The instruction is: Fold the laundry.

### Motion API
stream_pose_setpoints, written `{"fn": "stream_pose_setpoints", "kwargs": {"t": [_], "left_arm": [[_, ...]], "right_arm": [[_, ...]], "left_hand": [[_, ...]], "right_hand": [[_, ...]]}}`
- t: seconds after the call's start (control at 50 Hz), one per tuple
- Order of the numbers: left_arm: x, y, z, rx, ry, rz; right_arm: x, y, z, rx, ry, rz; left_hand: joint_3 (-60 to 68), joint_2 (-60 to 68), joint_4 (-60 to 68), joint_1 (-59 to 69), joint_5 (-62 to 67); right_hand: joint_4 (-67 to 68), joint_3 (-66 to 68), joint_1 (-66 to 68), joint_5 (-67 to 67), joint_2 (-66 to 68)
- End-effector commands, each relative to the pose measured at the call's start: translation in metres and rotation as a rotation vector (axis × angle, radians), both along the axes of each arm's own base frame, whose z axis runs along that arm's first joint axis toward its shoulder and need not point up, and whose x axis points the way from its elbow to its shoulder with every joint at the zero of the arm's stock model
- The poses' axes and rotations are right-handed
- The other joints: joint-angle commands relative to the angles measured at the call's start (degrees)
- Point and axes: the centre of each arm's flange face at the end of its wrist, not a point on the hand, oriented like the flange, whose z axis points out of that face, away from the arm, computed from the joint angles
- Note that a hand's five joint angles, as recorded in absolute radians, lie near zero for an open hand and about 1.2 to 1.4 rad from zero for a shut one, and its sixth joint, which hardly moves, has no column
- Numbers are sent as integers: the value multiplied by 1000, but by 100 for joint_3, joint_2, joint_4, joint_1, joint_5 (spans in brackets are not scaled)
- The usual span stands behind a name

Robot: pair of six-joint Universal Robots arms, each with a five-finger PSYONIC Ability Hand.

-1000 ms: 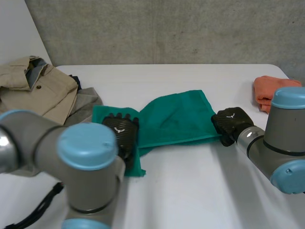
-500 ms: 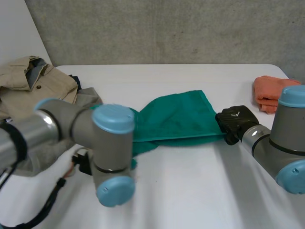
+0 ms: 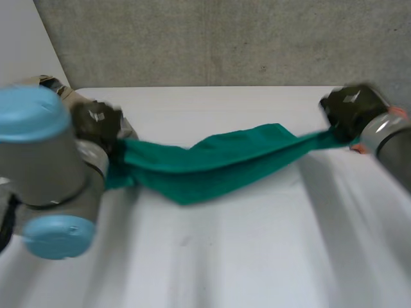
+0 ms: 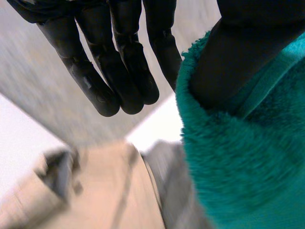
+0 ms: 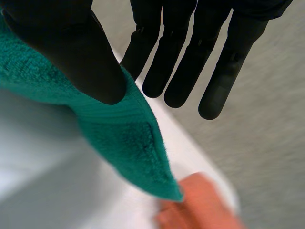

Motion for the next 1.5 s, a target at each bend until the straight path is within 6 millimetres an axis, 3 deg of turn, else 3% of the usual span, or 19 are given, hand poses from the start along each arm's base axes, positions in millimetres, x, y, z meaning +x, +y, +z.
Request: {"fn": "stream_pose_setpoints", "kwargs": {"t": [0.02, 0.12, 0.28, 0.36, 0.42, 0.48, 0.58, 0.6, 0.64, 0.68, 0.74, 0.82, 0.88, 0.96, 1.04, 1.12, 1.18, 1.26, 1.5], "left_arm": [[7, 31, 84, -109, 62, -166], [7, 24, 79, -4, 21, -207], [-7, -35, 11, 167, -100, -170], [-23, -60, -10, 147, -114, -193], [-39, -78, -9, 59, -75, -236], [-61, -102, 21, -178, 12, -285], [-69, -124, 90, -576, 177, -238], [-68, -124, 110, -678, 231, -227], [-66, -123, 126, -754, 283, -217], [-62, -120, 137, -797, 325, -214], [-58, -121, 131, -762, 336, -204], [-50, -121, 99, -628, 313, -201], [-45, -117, 63, -513, 275, -211], [-37, -104, 4, -333, 210, -236], [-30, -79, -76, -108, 130, -298], [-18, -61, -128, 27, 43, -310], [-10, -52, -145, 71, -39, -304], [-7, -48, -143, 59, -89, -308], [13, -47, -136, 61, -141, -209]], "right_arm": [[-22, 17, 95, -99, 28, -40], [-21, 26, 106, -5, 52, -1], [-6, -3, 44, 210, 216, 49], [5, -23, 11, 241, 253, 28], [15, -43, 1, 181, 223, 7], [24, -75, 13, -14, 114, -46], [20, -111, 81, -449, -173, -182], [14, -113, 108, -583, -265, -209], [10, -110, 133, -701, -342, -216], [6, -103, 151, -785, -383, -206], [8, -94, 156, -806, -377, -170], [11, -86, 139, -740, -328, -102], [12, -80, 106, -621, -276, -61], [7, -75, 52, -431, -204, -45], [-3, -65, -21, -189, -117, -38], [-10, -53, -77, -19, -39, -35], [-14, -43, -105, 63, 23, -26], [-15, -34, -117, 111, 67, -14], [-17, -26, -117, 144, 18, -36]], "left_hand": [[1207, 1153, 1155, 1347, 1416], [1207, 1153, 1155, 1347, 1416], [1207, 1153, 1155, 1347, 1416], [1207, 1153, 1155, 1347, 1416], [1207, 1153, 1155, 1347, 1416], [1207, 1153, 1155, 1347, 1416], [1207, 1153, 1155, 1347, 1416], [1207, 1153, 1155, 1347, 1416], [1207, 1153, 1155, 1347, 1416], [1207, 1153, 1155, 1347, 1416], [1207, 1153, 1155, 1347, 1416], [1207, 1153, 1155, 1347, 1416], [1207, 1153, 1155, 1347, 1416], [1207, 1153, 1155, 1347, 1416], [1207, 1153, 1155, 1347, 1416], [1207, 1153, 1155, 1347, 1416], [1207, 1153, 1155, 1347, 1416], [976, 922, 924, 1115, 1185], [-3464, -3518, -3516, -3325, -3255]], "right_hand": [[1148, 1177, 1459, 1315, 1243], [1148, 1177, 1459, 1315, 1243], [1148, 1177, 1459, 1315, 1243], [1148, 1177, 1459, 1315, 1243], [1148, 1177, 1459, 1315, 1243], [1148, 1177, 1459, 1315, 1243], [1148, 1177, 1459, 1315, 1243], [1148, 1177, 1459, 1315, 1243], [1148, 1177, 1459, 1315, 1243], [1148, 1177, 1459, 1315, 1243], [1148, 1177, 1459, 1315, 1243], [1148, 1177, 1459, 1315, 1243], [1148, 1177, 1459, 1315, 1243], [1148, 1177, 1459, 1315, 1243], [1148, 1177, 1459, 1315, 1243], [1148, 1177, 1459, 1315, 1243], [1148, 1177, 1459, 1315, 1243], [1148, 1177, 1459, 1315, 1243], [1148, 1177, 1459, 1315, 1243]]}}
